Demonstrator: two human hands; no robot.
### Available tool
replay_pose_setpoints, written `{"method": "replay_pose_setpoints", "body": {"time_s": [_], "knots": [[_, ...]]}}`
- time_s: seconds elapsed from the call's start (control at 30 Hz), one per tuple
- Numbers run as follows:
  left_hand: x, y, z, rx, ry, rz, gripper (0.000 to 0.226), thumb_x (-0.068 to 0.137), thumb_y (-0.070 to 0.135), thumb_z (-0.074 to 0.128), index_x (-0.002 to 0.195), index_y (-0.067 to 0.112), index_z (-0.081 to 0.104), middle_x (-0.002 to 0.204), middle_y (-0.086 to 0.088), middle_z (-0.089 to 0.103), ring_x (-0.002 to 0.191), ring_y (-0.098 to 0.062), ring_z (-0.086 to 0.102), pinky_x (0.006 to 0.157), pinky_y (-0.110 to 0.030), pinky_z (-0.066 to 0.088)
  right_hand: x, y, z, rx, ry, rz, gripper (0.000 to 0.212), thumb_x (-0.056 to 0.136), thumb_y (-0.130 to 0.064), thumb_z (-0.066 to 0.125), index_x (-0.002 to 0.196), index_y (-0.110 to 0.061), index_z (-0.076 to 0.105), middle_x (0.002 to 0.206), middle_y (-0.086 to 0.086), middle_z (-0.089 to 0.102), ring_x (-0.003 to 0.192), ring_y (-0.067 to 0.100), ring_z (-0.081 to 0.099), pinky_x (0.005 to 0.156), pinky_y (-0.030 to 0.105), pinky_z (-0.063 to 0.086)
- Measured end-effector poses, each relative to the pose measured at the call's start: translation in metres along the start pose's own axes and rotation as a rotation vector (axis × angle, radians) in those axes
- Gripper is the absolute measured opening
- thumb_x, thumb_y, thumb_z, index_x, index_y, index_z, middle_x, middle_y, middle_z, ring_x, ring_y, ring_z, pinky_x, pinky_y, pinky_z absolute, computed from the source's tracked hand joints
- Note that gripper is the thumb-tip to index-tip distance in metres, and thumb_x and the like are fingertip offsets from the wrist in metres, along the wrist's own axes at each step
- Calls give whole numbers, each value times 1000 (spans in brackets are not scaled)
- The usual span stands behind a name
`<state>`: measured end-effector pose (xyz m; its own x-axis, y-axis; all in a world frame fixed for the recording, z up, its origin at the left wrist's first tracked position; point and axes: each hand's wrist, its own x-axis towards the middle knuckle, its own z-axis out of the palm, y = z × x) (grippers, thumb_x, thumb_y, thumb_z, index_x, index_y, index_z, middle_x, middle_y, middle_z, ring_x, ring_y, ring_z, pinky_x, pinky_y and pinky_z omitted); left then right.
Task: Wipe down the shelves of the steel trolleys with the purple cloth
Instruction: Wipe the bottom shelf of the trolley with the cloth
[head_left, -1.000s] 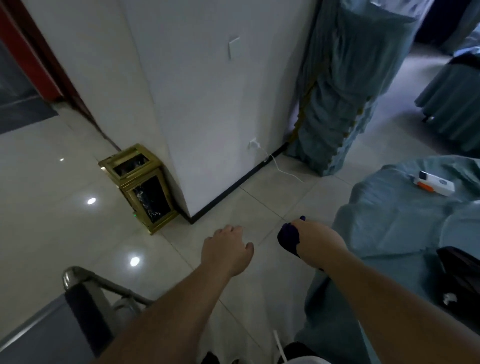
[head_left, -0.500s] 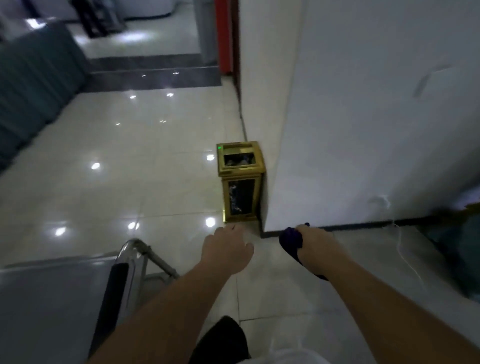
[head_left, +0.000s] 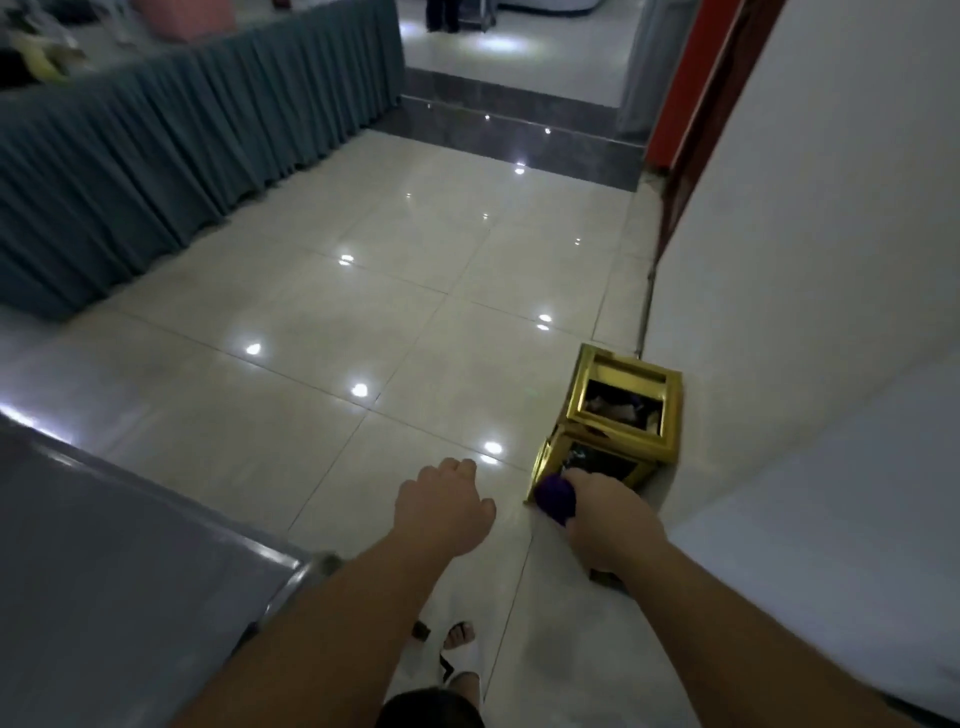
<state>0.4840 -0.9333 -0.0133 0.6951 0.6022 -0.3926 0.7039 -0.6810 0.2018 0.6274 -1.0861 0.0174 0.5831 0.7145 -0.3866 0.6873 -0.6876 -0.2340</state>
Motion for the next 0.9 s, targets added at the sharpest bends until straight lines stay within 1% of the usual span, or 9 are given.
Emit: {"method": "replay_pose_setpoints", "body": {"time_s": [0.17,0.3,0.37,0.43,0.53,0.67,0.77,0.87,0.9], "knots": [[71,-26,-52,-12,35,-70,60,103,52,42,155,22,41,154,-1,47,132,-28,51,102,-44,43,90,-26,-30,-34,-54,-54,37,93,-21,64,129,-23,54,110,-1,65,102,19,63,91,38,56],[115,-51,-73,-75,27,-168,63,103,53,41,159,23,37,159,-2,44,136,-28,49,105,-45,43,158,-48,-51,-86,-77,-138,29,92,-20,61,120,-23,54,100,-3,60,89,17,60,76,33,55],[135,-64,-78,-123,21,-234,64,103,53,41,160,23,36,160,-1,43,138,-27,48,106,-45,42,194,-57,-62,-138,-128,-188,24,91,-18,59,114,-22,53,96,-3,59,87,18,60,75,34,56],[154,-76,-83,-177,33,-309,64,103,53,42,160,24,35,160,0,43,139,-27,47,107,-45,42,233,-66,-72,-174,-174,-255,20,90,-15,57,109,-21,52,95,-2,59,87,19,61,78,37,58],[181,-93,-101,-209,81,-449,62,104,54,43,158,24,38,159,-1,44,139,-27,48,108,-44,43,300,-87,-91,-197,-185,-380,18,91,-13,55,108,-19,54,93,-1,59,87,20,62,77,36,57],[189,-111,-125,-315,138,-640,63,105,54,43,160,24,36,161,-1,42,141,-28,46,111,-44,42,374,-124,-117,-227,-208,-528,13,94,-9,51,105,-15,56,90,0,60,83,18,60,65,27,48],[186,-128,-134,-384,156,-770,65,105,54,42,162,26,32,164,0,38,144,-27,43,115,-44,40,411,-159,-124,-305,-250,-612,15,92,-7,51,105,-14,56,91,1,61,85,20,62,71,30,50],[183,-151,-136,-432,178,-892,65,105,55,40,163,26,31,165,1,37,144,-27,43,114,-45,40,433,-209,-121,-360,-315,-752,18,90,-5,50,106,-12,56,90,1,59,84,21,60,68,29,46],[182,-160,-137,-451,182,-928,65,106,55,40,163,26,31,165,0,37,144,-26,43,114,-45,41,438,-228,-118,-380,-327,-807,18,91,-7,51,108,-12,56,92,2,61,85,22,61,69,30,47]]}}
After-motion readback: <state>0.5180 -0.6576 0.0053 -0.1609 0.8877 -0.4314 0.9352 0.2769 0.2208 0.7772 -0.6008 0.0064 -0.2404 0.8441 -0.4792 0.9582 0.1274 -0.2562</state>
